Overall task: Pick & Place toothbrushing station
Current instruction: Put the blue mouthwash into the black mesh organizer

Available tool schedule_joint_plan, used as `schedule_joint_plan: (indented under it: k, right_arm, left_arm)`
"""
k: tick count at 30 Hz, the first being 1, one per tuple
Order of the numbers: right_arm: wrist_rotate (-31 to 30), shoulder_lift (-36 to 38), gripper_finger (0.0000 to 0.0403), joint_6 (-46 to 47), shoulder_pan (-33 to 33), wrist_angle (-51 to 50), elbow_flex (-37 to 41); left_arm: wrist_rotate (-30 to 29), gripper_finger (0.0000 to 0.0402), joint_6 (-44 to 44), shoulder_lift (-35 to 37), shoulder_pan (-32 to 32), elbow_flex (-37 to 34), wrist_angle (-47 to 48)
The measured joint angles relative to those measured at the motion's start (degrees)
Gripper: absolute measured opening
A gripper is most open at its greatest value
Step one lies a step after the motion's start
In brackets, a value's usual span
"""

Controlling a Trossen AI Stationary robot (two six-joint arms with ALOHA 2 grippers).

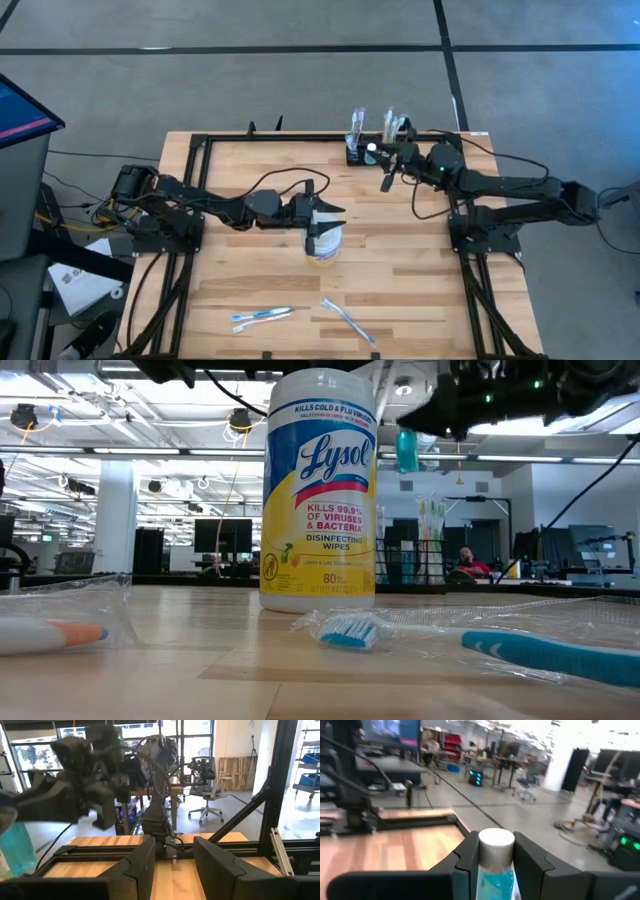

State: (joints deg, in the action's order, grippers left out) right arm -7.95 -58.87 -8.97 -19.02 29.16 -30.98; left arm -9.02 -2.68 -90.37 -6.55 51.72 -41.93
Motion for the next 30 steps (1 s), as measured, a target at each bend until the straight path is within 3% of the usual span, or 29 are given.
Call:
schedule_joint_plan:
  k: [11, 30]
  right_arm:
    - [0.82, -2.99, 0.0081, 4.95, -9.45, 8.90, 5.07]
    - [4.70, -22.96, 0.0081, 10.05, -18.34, 27.89, 5.04]
  left_arm:
    - [-0.04, 0.0127, 0.00, 0.00, 0.00, 0.00, -0.13]
    - [-0.07, 0.0127, 0.00, 0.00, 0.04, 0.00, -0.13]
